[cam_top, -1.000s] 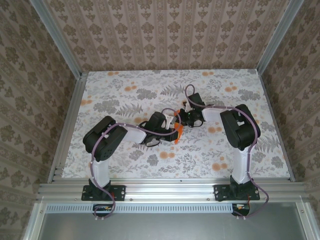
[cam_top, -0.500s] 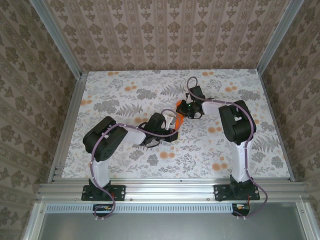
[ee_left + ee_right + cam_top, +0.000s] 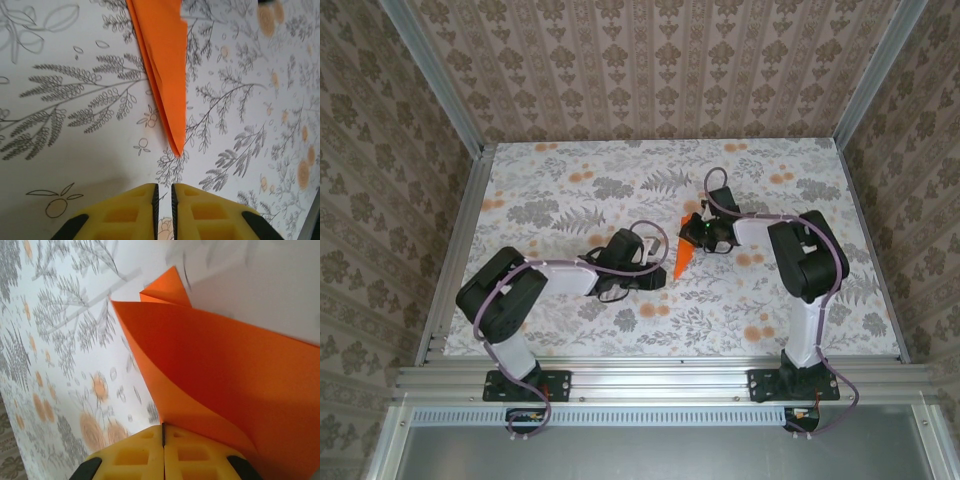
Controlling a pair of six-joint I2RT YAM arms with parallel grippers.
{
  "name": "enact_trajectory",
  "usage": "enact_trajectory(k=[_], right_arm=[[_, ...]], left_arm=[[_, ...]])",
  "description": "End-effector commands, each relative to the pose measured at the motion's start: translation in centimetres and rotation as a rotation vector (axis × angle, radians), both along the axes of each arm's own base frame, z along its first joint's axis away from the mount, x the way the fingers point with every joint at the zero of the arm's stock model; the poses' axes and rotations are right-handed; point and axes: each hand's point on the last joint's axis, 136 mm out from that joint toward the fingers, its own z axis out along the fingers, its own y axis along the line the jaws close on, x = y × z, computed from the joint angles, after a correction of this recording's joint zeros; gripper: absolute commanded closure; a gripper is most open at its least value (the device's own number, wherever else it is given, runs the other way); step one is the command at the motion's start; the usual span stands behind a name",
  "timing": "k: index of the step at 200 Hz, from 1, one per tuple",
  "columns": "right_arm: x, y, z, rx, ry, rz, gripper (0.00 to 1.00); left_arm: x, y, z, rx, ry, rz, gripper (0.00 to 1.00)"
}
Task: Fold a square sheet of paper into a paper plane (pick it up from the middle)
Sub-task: Fold the wing for the fifth time at the center of the table.
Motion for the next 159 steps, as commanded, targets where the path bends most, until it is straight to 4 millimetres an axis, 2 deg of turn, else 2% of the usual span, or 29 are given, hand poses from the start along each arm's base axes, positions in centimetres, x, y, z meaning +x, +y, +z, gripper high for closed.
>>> enact_trajectory(k=[1, 37, 59, 91, 137, 159], right_arm=[[-3.5, 0.0, -1.6, -0.007, 0.115, -0.030, 0.93], [-4.6, 0.6, -1.6, 0.031, 0.125, -0.038, 0.93], [-4.6, 0.6, -1.7, 0.039, 0.124, -0.043, 0.93], [-4.8, 0.8, -1.9, 0.045, 0.127, -0.039, 0.93], [-5.0, 0.7, -2.2, 0.043, 0.131, -0.036, 0.94], [-5.1, 0.7, -2.3, 0.043, 0.133, -0.035, 0.94]], left_arm=[[1.3, -0.9, 0.9, -0.037, 0.011, 0.089, 0.82], [1.4, -2.7, -0.5, -0.079, 0.072, 0.087, 0.84], [1.6, -2.8, -1.0, -0.076, 0.081, 0.094, 0.87], [2.3, -3.2, 0.1, -0.109, 0.049, 0.096, 0.89], [3.6, -2.5, 1.3, -0.113, -0.025, 0.163, 0.89], [3.8, -3.5, 1.8, -0.145, -0.026, 0.139, 0.90]])
